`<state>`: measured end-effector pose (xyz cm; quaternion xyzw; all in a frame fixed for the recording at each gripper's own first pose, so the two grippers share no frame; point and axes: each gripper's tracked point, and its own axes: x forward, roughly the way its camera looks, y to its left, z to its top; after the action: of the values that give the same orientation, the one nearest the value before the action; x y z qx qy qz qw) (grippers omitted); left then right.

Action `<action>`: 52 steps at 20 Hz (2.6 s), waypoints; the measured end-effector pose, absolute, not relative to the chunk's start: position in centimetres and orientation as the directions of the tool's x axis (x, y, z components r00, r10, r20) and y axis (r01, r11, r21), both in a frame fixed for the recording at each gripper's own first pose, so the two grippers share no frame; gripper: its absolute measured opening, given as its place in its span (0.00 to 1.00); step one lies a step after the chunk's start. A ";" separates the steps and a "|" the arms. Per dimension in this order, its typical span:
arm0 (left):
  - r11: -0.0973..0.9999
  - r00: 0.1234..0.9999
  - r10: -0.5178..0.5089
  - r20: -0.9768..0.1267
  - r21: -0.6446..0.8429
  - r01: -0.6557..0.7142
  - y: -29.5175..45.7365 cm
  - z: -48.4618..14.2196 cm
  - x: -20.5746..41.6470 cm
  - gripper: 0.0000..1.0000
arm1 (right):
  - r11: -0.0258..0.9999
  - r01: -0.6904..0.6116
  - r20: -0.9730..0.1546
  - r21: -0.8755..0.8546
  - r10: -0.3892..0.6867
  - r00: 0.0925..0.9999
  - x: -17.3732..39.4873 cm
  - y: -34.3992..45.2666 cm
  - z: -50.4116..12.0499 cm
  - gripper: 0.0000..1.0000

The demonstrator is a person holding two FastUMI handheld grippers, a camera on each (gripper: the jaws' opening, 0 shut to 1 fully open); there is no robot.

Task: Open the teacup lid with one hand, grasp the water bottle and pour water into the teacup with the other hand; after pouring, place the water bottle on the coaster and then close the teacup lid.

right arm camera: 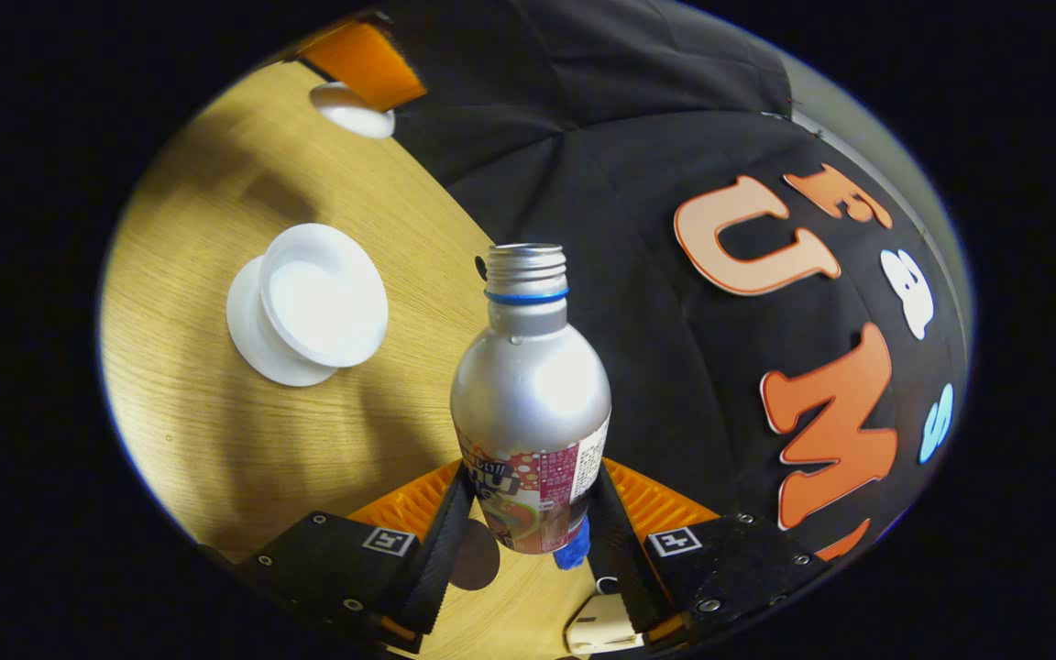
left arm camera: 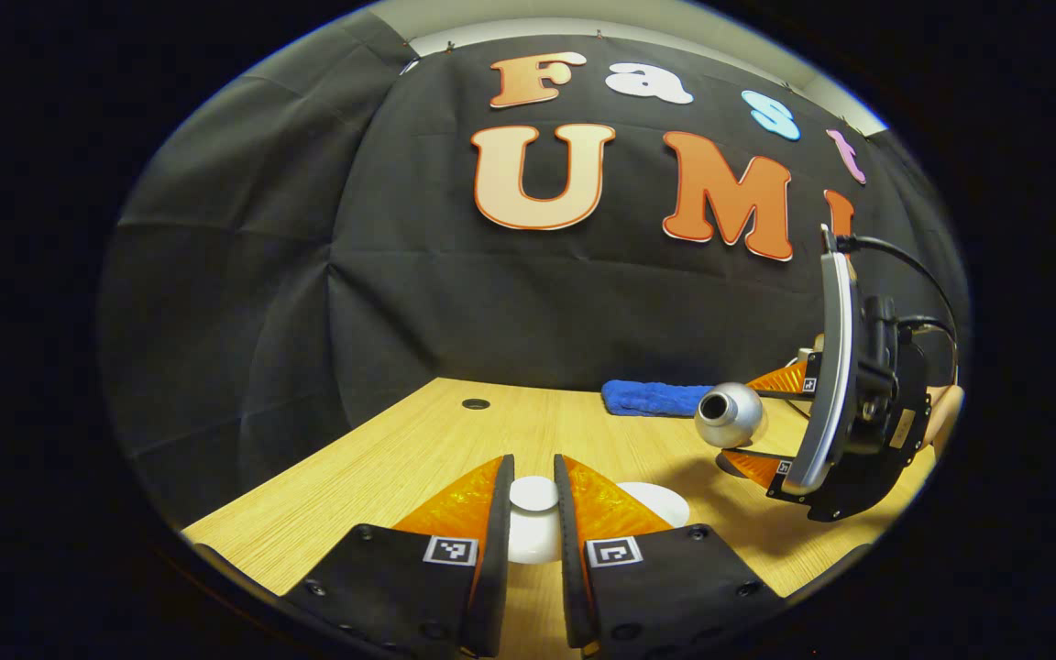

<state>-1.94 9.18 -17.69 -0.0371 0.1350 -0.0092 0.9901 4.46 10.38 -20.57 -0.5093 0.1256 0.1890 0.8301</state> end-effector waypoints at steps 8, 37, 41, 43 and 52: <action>0.994 0.960 -0.095 -0.263 -0.070 0.079 4.4 -17.7 0.2 0.29 | 0.642 -0.407 -0.426 -0.650 0.136 0.894 4.4 4.6 -20.5 0.78; 0.996 0.944 -0.087 -0.319 -0.041 0.078 1.2 -22.4 1.9 0.52 | 0.967 -0.244 -0.450 -0.072 0.187 0.873 5.7 -0.1 -21.6 0.77; 0.998 0.959 -0.069 -0.275 -0.027 0.065 1.8 -20.9 1.7 0.68 | 0.982 -0.187 -0.489 0.011 0.169 0.856 6.5 -0.4 -23.4 0.77; 0.998 0.962 -0.065 -0.265 -0.021 0.061 1.8 -20.4 1.6 0.72 | 0.985 -0.168 -0.505 0.041 0.166 0.847 6.7 -0.4 -24.2 0.77; 0.998 0.961 -0.057 -0.271 -0.012 0.055 2.1 -20.3 1.3 0.80 | 0.981 -0.161 -0.551 0.112 0.196 0.811 6.9 0.4 -26.6 0.77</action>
<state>1.28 2.15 -20.35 -0.0021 0.1370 -0.0282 0.9902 6.88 0.44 -26.64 0.0303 0.2927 0.0937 0.9511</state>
